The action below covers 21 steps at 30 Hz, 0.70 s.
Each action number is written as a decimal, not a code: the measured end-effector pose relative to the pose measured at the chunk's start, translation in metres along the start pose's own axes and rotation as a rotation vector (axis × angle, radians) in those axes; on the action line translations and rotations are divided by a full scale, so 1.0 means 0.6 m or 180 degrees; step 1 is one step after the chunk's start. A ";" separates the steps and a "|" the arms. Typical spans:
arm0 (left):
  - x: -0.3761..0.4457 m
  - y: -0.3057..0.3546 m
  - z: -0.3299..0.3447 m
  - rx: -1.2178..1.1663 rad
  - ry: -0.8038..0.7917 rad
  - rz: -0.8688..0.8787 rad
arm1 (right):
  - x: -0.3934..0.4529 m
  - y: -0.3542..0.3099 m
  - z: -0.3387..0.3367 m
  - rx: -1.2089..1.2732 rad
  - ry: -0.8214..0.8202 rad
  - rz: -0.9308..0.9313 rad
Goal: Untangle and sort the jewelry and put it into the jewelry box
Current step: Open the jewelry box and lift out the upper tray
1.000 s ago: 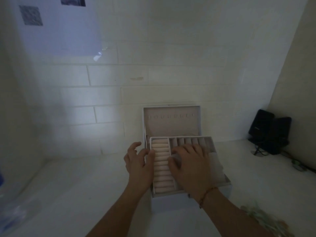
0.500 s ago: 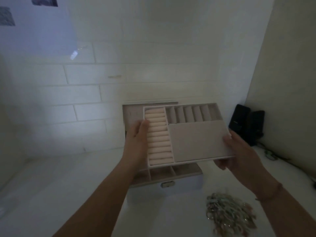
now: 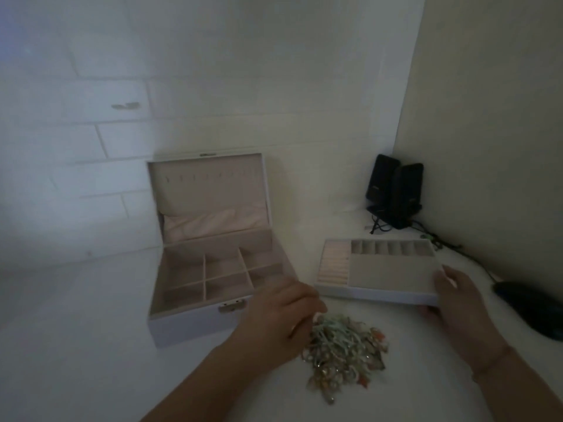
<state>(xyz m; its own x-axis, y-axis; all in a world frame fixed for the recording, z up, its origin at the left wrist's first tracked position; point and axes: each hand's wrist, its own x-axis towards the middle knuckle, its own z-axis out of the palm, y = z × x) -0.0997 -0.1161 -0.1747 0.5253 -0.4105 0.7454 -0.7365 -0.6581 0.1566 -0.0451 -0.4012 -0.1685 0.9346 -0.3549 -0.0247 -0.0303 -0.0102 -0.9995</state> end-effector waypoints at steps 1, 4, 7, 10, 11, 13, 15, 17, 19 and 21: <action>-0.005 -0.004 -0.009 0.0350 0.0096 -0.0018 | 0.000 0.000 0.004 -0.0078 -0.0031 0.0048; -0.019 -0.012 -0.032 0.1451 -0.0048 -0.0872 | 0.004 -0.002 0.007 -0.0472 -0.0095 -0.0055; -0.028 -0.024 -0.025 0.1826 -0.0458 -0.1379 | -0.008 -0.009 0.012 -0.0996 -0.0237 -0.0281; -0.024 -0.033 -0.019 0.1726 -0.0345 -0.1322 | -0.011 0.005 0.005 -0.1422 -0.0247 -0.0312; -0.023 -0.036 -0.019 0.1700 -0.0276 -0.1287 | -0.010 0.010 0.001 -0.1675 -0.0181 -0.0283; -0.025 -0.043 -0.018 0.1682 -0.0166 -0.1207 | -0.007 0.018 -0.005 -0.2306 -0.0075 -0.0277; -0.021 -0.050 -0.010 0.1619 -0.0076 -0.1126 | -0.008 0.022 -0.007 -0.2740 -0.0004 -0.0477; -0.013 -0.051 -0.001 0.1554 -0.0110 -0.1074 | -0.010 0.026 -0.005 -0.2827 0.0243 -0.0842; -0.002 -0.048 0.009 0.1508 -0.0205 -0.1079 | -0.018 0.019 -0.001 -0.2736 0.0459 -0.1527; 0.011 -0.043 0.016 0.1466 -0.0302 -0.1079 | -0.044 -0.006 0.007 -0.2439 0.0020 -0.2058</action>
<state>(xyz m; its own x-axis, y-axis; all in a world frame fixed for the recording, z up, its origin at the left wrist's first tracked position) -0.0729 -0.1081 -0.1800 0.7510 -0.1697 0.6381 -0.2702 -0.9608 0.0625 -0.0680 -0.3878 -0.1642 0.8504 -0.0734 0.5210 0.2606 -0.8015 -0.5383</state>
